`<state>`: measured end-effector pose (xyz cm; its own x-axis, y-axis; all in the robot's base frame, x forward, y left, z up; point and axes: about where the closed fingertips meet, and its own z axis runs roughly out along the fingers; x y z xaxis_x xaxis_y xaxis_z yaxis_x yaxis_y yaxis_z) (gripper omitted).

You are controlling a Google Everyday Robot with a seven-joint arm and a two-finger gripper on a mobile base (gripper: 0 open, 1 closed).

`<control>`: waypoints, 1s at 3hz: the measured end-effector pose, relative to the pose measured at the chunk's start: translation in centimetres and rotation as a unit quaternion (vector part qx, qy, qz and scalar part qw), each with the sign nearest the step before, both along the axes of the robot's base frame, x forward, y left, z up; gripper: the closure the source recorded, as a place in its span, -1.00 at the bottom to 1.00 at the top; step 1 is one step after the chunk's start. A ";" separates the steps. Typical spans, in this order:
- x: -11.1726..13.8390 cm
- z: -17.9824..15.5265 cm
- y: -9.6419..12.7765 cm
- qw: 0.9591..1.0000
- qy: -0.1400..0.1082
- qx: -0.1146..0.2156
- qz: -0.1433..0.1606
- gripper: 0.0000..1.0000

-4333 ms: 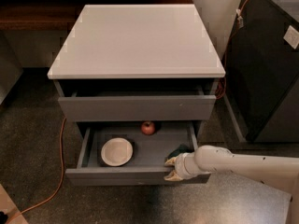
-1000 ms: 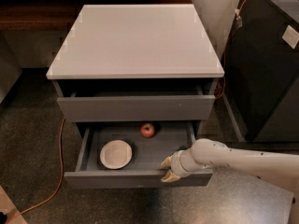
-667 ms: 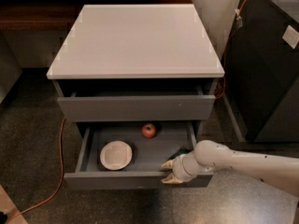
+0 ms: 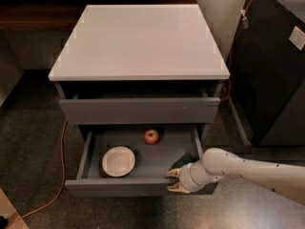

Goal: Pick apple from middle drawer and place on counter

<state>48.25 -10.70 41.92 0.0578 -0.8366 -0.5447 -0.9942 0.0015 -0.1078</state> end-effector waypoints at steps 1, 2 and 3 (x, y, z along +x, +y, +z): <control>-1.0 -0.3 -0.3 1.000 0.007 0.000 -0.007 1.00; -1.0 -0.3 -0.3 1.000 0.007 0.000 -0.007 1.00; -1.8 -0.5 -0.4 1.000 0.012 0.002 -0.014 1.00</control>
Offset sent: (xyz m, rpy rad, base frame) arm -0.0688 -0.0319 -0.0203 0.0053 0.0936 -0.1277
